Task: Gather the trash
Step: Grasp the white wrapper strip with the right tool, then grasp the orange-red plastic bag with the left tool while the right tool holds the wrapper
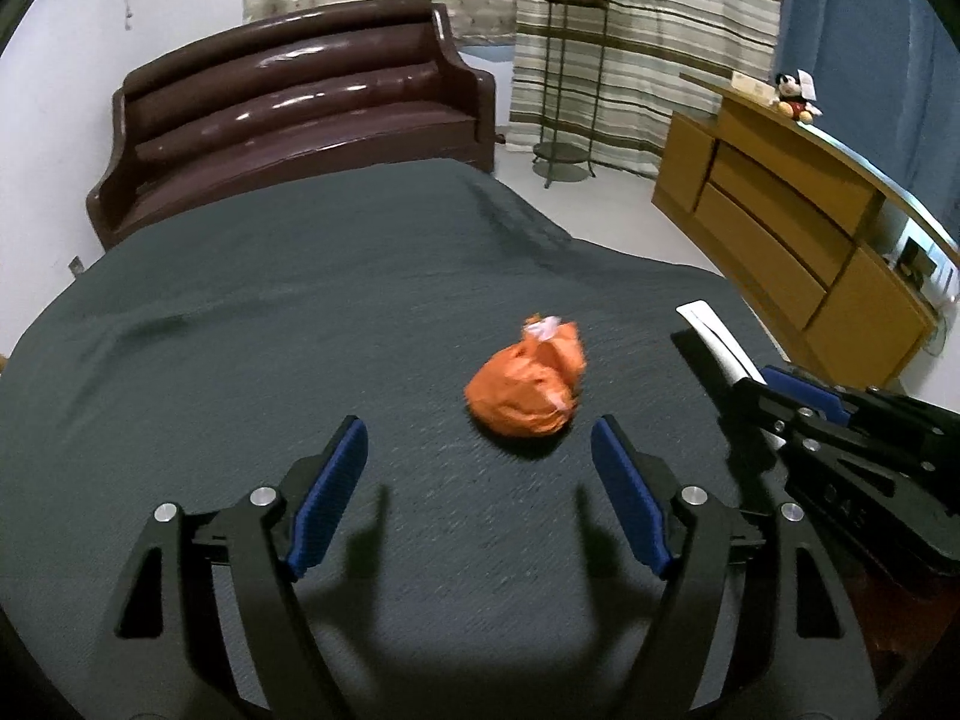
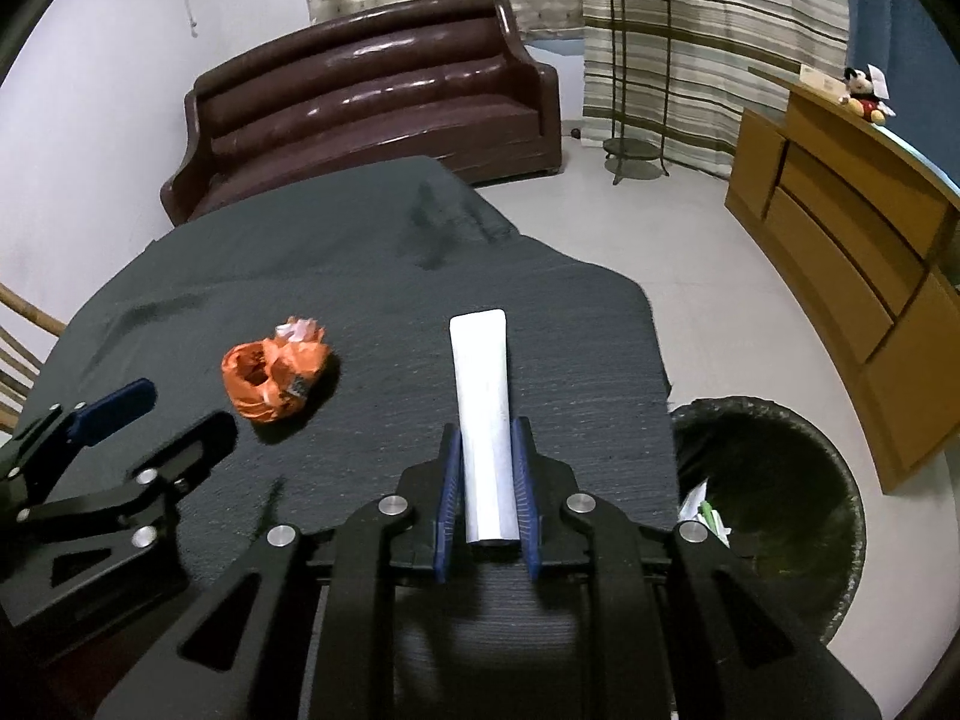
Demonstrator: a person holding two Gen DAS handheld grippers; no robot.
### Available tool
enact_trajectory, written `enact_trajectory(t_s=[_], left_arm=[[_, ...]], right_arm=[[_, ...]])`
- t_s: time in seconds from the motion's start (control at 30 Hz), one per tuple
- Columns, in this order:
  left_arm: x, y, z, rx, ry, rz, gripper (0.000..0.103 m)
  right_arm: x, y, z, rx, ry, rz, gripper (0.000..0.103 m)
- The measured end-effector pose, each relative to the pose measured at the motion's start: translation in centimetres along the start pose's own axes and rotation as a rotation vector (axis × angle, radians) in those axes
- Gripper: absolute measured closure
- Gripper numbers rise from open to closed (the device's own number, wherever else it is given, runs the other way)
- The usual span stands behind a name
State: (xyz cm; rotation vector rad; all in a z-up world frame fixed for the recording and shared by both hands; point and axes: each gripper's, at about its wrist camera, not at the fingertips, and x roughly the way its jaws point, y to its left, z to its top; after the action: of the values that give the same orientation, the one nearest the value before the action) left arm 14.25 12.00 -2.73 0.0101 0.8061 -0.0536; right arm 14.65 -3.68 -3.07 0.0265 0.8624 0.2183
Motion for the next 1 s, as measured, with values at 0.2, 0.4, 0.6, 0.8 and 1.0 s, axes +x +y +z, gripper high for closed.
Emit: enact_trajectory(t_s=[0.2, 0.4, 0.6, 0.8, 1.0], left_arm=[[2.0, -1.2, 1.0, 0.03, 0.019, 0.001, 0.028], [3.5, -1.1, 1.1, 0.039, 0.072, -0.01, 0.029], [4.0, -1.0, 0.8, 0.052, 0.1, -0.034, 0.053], [3.6, -1.1, 0.6, 0.058, 0.079, -0.032, 0.055], [2.3, -1.2, 0.0, 0.061, 0.058, -0.023, 0.055]], right_arm=[[0.2, -0.7, 0.2, 0.017, -0.004, 0.014, 0.085], [0.5, -1.4, 0.3, 0.023, 0.001, 0.029, 0.085], [0.7, -1.8, 0.4, 0.024, 0.005, 0.034, 0.085], [0.7, -1.8, 0.4, 0.024, 0.006, 0.034, 0.085], [0.5, -1.8, 0.0, 0.018, 0.004, 0.033, 0.085]])
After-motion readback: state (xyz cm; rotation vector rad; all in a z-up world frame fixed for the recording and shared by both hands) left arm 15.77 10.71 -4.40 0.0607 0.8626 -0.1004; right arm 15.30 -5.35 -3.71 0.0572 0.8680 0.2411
